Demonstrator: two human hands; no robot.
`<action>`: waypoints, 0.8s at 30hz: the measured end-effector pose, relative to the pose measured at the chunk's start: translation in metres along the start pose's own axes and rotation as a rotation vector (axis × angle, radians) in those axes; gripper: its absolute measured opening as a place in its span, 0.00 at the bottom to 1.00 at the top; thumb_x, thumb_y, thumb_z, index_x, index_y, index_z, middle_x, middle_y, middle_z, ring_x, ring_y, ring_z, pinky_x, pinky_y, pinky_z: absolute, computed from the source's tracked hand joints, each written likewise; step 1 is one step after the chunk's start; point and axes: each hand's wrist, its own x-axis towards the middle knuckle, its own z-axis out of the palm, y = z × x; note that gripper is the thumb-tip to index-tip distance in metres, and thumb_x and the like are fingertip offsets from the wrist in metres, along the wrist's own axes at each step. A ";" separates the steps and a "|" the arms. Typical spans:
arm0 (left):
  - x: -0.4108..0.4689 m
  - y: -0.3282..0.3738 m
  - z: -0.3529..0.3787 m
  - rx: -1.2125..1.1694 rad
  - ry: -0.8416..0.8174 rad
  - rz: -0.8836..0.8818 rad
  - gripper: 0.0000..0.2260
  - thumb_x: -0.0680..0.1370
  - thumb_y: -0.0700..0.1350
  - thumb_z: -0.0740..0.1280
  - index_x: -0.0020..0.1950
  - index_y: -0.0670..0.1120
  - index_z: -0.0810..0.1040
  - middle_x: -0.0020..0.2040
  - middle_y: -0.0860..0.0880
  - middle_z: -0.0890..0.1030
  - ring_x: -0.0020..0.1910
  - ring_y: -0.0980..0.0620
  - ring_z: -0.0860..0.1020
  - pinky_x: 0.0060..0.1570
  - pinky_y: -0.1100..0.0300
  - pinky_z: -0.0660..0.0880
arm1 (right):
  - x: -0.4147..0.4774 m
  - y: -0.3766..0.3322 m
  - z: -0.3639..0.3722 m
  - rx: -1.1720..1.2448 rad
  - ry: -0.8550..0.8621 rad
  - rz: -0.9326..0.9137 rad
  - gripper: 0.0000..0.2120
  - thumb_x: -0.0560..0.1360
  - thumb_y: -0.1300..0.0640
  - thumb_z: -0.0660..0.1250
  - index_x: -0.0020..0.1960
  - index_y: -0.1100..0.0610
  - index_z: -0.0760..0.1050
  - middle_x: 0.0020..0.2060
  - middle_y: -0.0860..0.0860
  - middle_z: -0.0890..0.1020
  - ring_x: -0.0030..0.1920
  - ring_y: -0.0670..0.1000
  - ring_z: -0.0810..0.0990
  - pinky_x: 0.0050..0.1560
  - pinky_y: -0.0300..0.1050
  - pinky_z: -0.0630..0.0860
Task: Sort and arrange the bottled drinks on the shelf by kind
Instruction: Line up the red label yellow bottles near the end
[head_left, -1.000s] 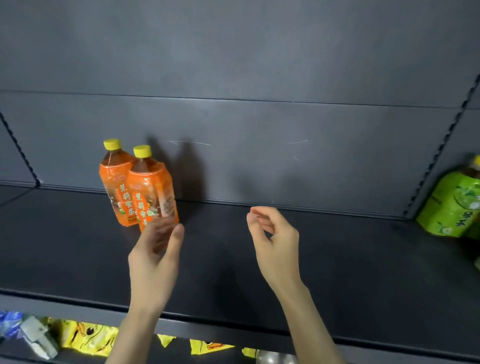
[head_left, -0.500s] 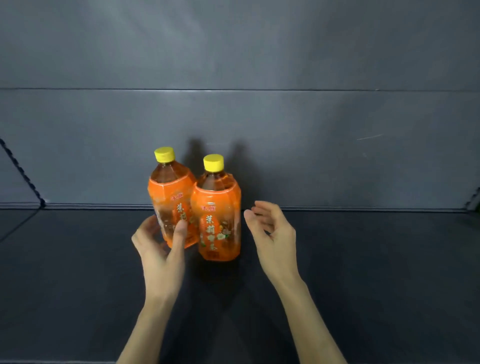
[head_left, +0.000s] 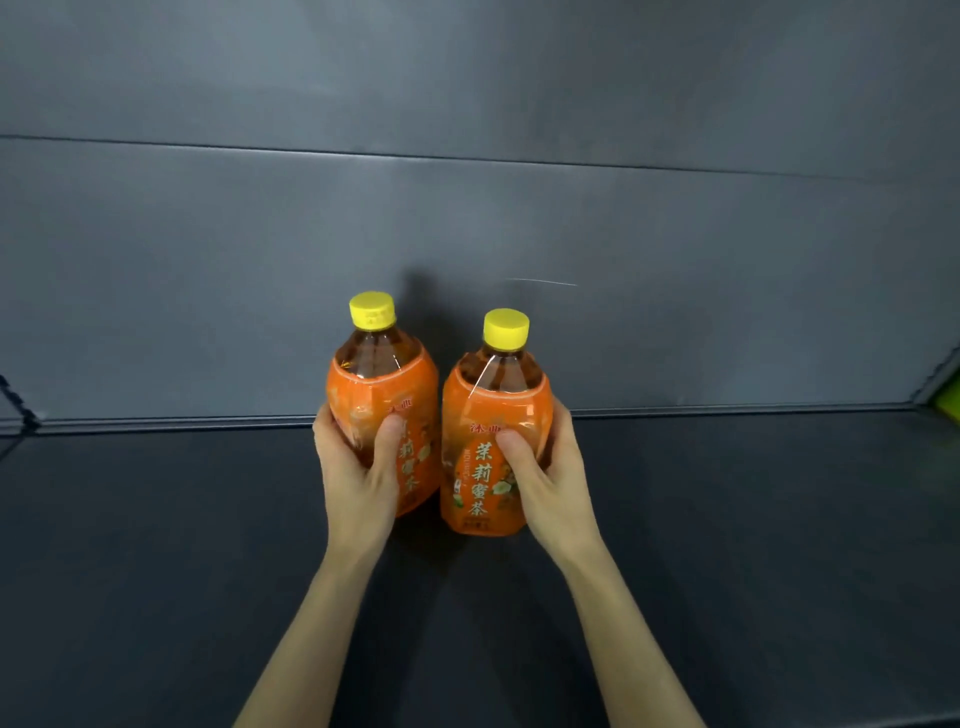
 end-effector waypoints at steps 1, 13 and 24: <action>0.000 -0.002 -0.002 -0.004 -0.011 0.008 0.29 0.73 0.60 0.66 0.70 0.55 0.59 0.66 0.51 0.71 0.62 0.53 0.73 0.61 0.48 0.73 | 0.000 0.001 -0.001 0.002 0.019 -0.003 0.28 0.63 0.32 0.69 0.60 0.28 0.63 0.52 0.28 0.77 0.55 0.35 0.78 0.43 0.32 0.78; -0.029 0.010 0.003 -0.037 -0.070 -0.084 0.30 0.68 0.73 0.61 0.62 0.55 0.68 0.53 0.56 0.79 0.49 0.65 0.80 0.40 0.67 0.77 | -0.013 0.001 -0.022 0.034 0.193 -0.007 0.23 0.69 0.37 0.65 0.61 0.42 0.69 0.50 0.37 0.82 0.52 0.42 0.82 0.42 0.33 0.78; -0.086 0.045 0.068 -0.034 -0.303 -0.168 0.25 0.66 0.75 0.61 0.54 0.60 0.72 0.46 0.62 0.82 0.43 0.64 0.81 0.31 0.69 0.75 | -0.080 -0.021 -0.103 0.005 0.432 0.002 0.28 0.69 0.31 0.63 0.56 0.52 0.75 0.44 0.48 0.85 0.45 0.49 0.85 0.41 0.40 0.81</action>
